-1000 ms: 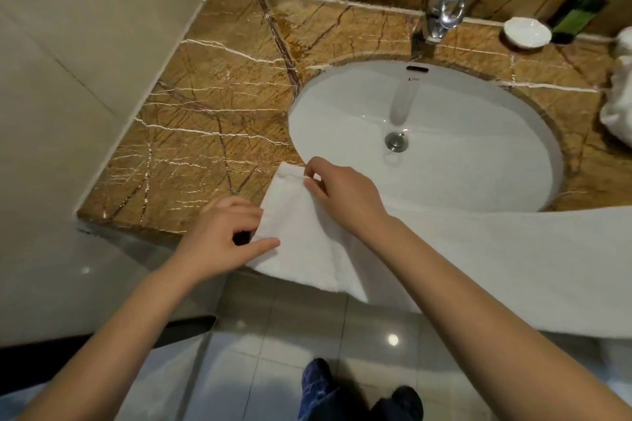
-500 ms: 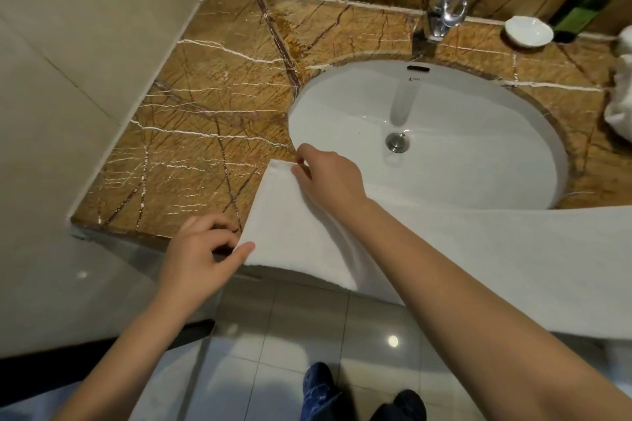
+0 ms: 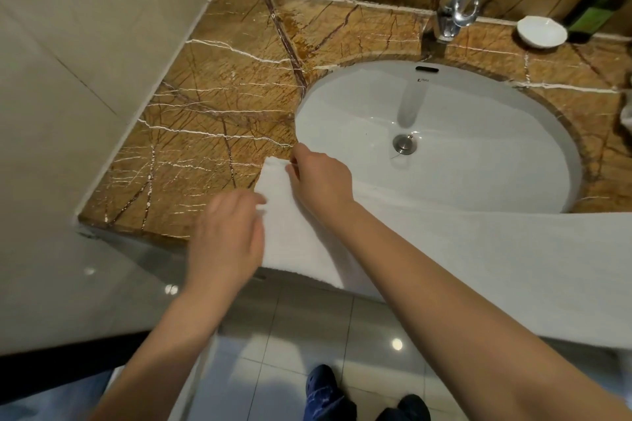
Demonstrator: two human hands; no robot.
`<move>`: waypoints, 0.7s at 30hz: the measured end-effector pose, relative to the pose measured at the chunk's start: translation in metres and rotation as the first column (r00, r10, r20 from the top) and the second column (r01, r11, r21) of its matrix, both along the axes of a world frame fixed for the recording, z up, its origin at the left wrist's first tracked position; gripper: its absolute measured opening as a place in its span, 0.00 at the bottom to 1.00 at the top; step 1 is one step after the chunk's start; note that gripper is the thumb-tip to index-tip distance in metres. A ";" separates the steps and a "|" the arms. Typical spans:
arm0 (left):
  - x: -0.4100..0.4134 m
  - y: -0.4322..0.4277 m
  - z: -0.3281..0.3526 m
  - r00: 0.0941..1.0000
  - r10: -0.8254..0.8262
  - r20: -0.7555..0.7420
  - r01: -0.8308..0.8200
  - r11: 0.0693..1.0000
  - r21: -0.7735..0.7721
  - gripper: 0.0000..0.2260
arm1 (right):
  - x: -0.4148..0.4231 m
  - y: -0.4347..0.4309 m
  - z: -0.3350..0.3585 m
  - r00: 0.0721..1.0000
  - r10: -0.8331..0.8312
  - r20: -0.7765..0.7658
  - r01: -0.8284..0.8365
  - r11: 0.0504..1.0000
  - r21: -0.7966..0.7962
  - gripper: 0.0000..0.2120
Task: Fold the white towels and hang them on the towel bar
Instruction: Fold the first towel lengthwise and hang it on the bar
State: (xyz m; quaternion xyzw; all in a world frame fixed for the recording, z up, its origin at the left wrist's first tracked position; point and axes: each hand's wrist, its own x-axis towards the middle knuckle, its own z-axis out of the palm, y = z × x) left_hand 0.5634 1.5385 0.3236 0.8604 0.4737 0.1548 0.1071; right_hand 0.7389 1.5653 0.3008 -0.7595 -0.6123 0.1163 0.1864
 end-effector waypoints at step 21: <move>0.008 0.002 -0.032 0.949 -0.134 -0.287 0.107 0.988 -0.107 0.28 | 0.108 -0.047 0.024 0.751 0.079 -0.656 -0.359 0.883 -0.304 0.09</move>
